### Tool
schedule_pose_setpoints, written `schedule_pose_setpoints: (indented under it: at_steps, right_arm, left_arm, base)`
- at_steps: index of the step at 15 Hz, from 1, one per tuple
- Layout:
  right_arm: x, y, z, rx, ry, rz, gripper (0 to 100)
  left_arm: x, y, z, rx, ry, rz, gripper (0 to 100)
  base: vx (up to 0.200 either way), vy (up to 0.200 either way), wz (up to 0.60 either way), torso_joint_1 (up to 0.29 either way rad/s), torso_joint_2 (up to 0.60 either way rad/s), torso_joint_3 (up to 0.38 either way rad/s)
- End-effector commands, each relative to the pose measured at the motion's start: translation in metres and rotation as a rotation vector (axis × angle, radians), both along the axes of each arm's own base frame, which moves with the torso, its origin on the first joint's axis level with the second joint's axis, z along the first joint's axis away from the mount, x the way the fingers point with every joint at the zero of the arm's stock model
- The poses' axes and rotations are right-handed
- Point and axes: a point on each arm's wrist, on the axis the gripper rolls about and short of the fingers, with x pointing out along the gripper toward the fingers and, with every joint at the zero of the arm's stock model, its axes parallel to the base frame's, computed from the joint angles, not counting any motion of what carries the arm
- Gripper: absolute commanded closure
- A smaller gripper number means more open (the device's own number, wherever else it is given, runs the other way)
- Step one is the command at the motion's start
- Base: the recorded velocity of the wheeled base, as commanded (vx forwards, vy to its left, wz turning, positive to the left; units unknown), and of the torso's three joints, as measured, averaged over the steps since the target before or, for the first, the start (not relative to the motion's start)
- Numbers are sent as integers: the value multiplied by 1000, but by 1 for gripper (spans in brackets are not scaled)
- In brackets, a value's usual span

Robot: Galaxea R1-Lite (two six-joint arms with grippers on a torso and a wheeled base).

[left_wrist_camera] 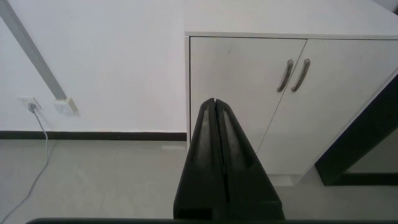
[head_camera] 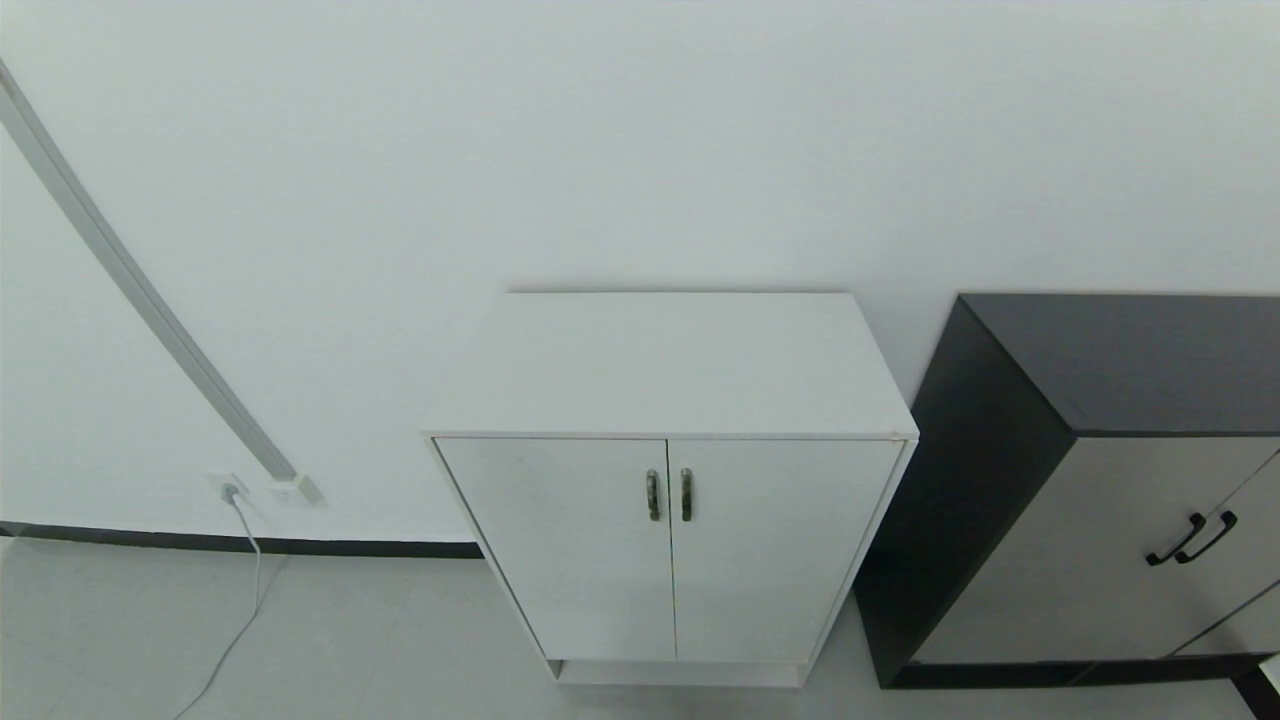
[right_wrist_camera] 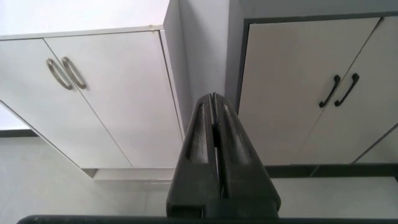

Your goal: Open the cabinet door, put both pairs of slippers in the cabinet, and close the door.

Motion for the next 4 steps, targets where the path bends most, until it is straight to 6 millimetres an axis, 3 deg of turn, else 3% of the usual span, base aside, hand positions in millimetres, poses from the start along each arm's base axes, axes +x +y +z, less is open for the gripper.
schedule_pose_setpoints:
  at_steps: [1, 4]
  right_arm:
    - [0, 0, 0, -7, 3, 1, 100]
    - [0, 0, 0, -24, 3, 4, 100]
  left_arm:
    - [0, 0, 0, 0, 0, 0, 100]
    - [0, 0, 0, 0, 0, 0, 100]
  base:
    - [0, 0, 0, 0, 0, 0]
    - [0, 0, 0, 0, 0, 0]
